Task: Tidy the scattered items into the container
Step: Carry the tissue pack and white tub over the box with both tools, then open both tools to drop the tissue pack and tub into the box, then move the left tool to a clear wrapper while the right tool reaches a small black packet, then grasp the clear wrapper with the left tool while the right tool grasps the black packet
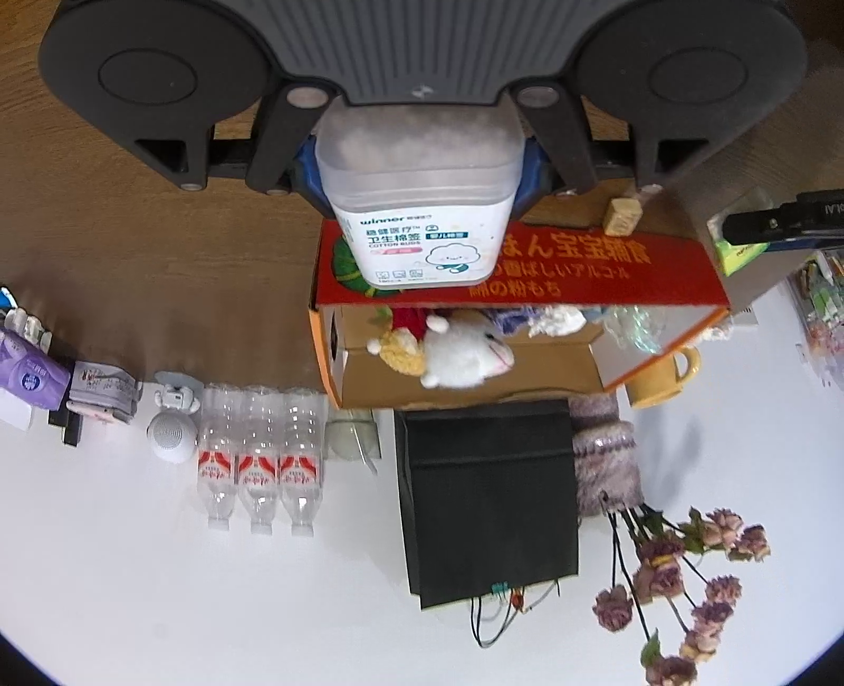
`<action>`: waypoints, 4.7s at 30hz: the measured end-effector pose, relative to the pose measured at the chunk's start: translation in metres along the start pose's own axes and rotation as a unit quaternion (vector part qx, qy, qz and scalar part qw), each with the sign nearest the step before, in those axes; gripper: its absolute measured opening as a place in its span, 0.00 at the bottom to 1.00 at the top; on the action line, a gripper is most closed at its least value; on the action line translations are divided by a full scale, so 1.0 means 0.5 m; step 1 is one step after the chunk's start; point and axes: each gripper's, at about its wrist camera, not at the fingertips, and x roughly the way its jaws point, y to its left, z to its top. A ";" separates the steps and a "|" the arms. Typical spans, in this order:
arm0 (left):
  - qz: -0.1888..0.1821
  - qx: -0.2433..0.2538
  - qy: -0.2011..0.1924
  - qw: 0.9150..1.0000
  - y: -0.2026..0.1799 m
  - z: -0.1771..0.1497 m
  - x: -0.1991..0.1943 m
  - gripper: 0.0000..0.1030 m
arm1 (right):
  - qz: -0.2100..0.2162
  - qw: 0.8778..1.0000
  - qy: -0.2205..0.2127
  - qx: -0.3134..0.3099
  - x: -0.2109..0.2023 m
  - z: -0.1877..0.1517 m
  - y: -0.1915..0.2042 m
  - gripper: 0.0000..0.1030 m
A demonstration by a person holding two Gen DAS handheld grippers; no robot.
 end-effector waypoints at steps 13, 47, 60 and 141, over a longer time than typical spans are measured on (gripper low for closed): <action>-0.007 0.011 -0.082 0.997 -0.013 0.154 -0.001 0.67 | 0.045 0.996 -0.068 -0.019 0.012 0.138 0.071 0.63; 0.062 -0.027 -0.011 0.998 0.068 0.230 0.266 1.00 | 0.015 0.999 0.014 -0.033 0.310 0.224 0.166 0.99; 0.064 -0.019 -0.001 0.998 0.054 0.222 0.268 1.00 | 0.011 0.999 0.028 -0.033 0.314 0.223 0.156 1.00; 0.014 0.058 0.081 0.995 -0.100 -0.039 0.122 0.22 | 0.036 0.994 0.088 -0.047 0.054 -0.051 0.027 0.10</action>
